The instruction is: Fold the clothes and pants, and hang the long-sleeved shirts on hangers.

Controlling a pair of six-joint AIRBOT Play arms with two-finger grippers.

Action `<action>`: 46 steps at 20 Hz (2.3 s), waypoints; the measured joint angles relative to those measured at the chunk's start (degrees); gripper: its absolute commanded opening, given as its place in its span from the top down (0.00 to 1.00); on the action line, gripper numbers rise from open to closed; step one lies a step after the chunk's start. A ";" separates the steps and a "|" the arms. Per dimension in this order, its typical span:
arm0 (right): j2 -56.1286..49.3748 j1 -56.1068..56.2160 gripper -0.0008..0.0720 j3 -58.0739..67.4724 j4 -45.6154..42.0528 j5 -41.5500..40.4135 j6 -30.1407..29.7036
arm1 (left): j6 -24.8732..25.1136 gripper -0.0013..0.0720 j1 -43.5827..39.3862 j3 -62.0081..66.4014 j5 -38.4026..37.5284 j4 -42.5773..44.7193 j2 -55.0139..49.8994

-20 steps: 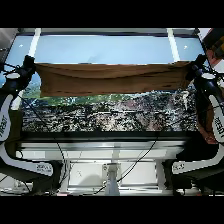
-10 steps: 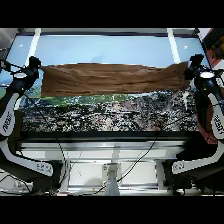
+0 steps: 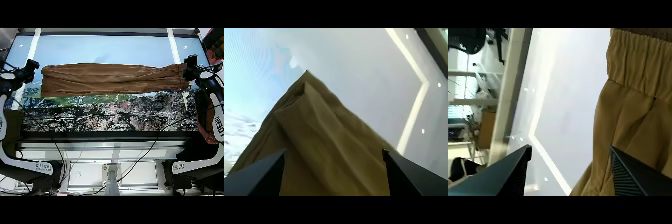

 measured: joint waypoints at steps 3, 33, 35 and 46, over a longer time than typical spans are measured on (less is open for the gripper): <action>0.70 -0.74 0.23 0.00 -2.93 2.21 -2.84 | -1.16 0.01 5.25 0.09 -10.34 3.39 0.28; 1.38 -4.00 0.24 0.00 -7.02 15.89 -10.16 | 7.67 0.01 11.93 10.91 -32.96 -1.95 -17.18; 1.40 -4.00 0.24 0.00 -7.04 16.31 -10.16 | 9.35 0.02 10.56 10.93 -32.87 -2.21 -17.70; 1.57 -4.00 0.53 0.00 -7.13 20.83 -10.16 | 13.81 0.95 7.13 10.95 -34.49 -1.97 -18.03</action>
